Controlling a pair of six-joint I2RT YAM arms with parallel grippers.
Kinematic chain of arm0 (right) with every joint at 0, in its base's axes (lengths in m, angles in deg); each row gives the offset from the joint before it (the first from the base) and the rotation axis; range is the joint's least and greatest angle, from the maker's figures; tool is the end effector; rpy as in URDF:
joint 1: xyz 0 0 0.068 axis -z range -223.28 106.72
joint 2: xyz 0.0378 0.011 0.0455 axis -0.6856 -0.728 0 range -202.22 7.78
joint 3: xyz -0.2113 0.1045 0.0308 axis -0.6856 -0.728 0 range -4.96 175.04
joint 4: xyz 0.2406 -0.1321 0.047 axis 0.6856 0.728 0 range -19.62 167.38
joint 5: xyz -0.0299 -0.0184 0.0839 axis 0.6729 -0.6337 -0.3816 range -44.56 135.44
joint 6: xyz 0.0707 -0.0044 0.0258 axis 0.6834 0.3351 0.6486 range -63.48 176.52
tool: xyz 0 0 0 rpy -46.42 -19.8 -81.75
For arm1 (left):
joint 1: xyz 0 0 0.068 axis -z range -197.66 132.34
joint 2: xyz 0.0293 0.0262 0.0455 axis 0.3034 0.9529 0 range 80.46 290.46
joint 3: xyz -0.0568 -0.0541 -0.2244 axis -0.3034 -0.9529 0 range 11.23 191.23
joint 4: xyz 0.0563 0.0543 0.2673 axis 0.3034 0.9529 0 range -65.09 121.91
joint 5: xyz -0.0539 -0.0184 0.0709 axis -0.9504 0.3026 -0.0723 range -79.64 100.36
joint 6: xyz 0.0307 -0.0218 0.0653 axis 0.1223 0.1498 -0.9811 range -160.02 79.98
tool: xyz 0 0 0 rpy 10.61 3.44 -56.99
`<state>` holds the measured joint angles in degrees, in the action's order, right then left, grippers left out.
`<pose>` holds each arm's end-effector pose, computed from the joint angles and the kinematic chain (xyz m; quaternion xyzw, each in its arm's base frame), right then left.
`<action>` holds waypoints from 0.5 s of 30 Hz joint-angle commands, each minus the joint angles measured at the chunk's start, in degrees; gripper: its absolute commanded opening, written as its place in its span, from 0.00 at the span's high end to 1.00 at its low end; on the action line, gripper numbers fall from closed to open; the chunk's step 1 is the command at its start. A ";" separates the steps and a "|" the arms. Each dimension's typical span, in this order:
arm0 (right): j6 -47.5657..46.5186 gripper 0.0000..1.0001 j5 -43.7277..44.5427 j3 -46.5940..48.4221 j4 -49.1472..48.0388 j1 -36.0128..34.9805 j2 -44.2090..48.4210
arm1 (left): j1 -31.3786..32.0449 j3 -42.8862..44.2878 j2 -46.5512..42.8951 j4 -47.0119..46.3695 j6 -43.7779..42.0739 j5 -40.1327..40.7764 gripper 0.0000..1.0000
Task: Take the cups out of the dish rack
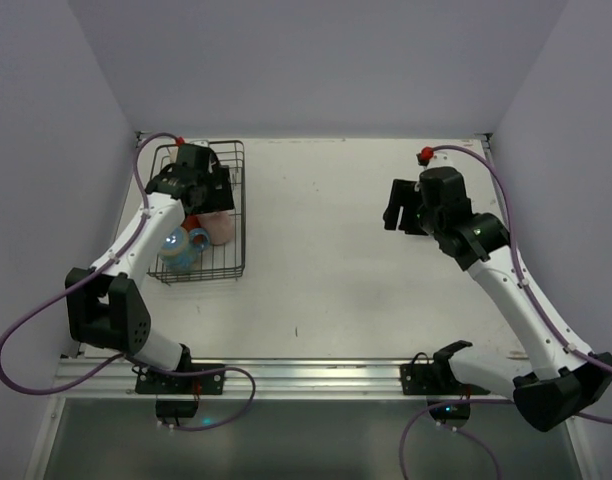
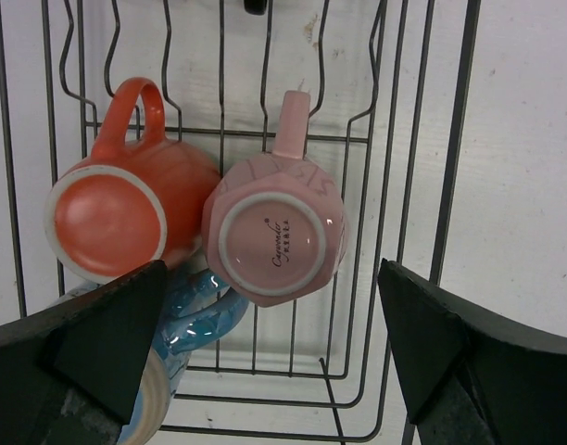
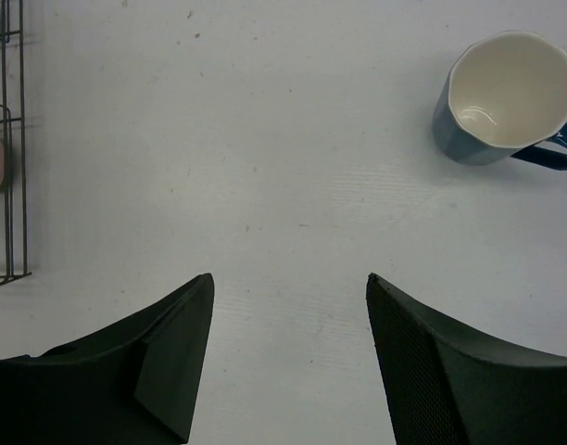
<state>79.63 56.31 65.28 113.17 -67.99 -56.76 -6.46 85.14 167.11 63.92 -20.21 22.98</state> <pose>0.2656 0.1090 0.3225 0.0298 0.8917 0.1022 0.4398 0.3566 -0.0565 0.2344 -0.1064 0.9337 0.0130 0.3416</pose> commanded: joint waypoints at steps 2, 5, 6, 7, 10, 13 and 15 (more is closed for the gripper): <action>0.27 0.31 -0.76 -0.89 -0.95 -0.16 3.53 | -0.65 2.47 1.15 0.37 -3.02 -3.30 0.00; 0.44 0.30 -1.91 -2.12 -1.74 -0.16 4.76 | -0.65 1.68 1.77 -0.32 -3.46 -4.01 0.01; 0.44 0.30 -2.26 -2.91 -2.26 -0.16 5.38 | -0.74 1.15 1.85 -0.94 -3.64 -3.92 0.01; 0.44 0.30 -2.78 -3.26 -2.27 -0.16 5.64 | -0.74 0.71 2.20 -1.12 -3.64 -3.66 0.01; 0.62 0.30 -3.14 -4.49 -2.71 -0.16 6.08 | -0.92 0.62 3.95 -1.12 -4.08 -3.31 0.01; 0.70 0.30 -3.67 -5.55 -3.41 -0.16 6.26 | -0.83 0.71 5.54 -1.30 -4.17 -3.04 0.02; 0.70 0.30 -3.67 -5.64 -3.41 -0.16 6.17 | -0.83 0.54 6.16 -1.65 -4.17 -3.04 0.02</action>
<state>79.85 53.45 59.90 111.92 -67.99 -51.25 -6.75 85.42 172.51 63.57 -22.72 20.16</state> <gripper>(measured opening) 0.695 0.981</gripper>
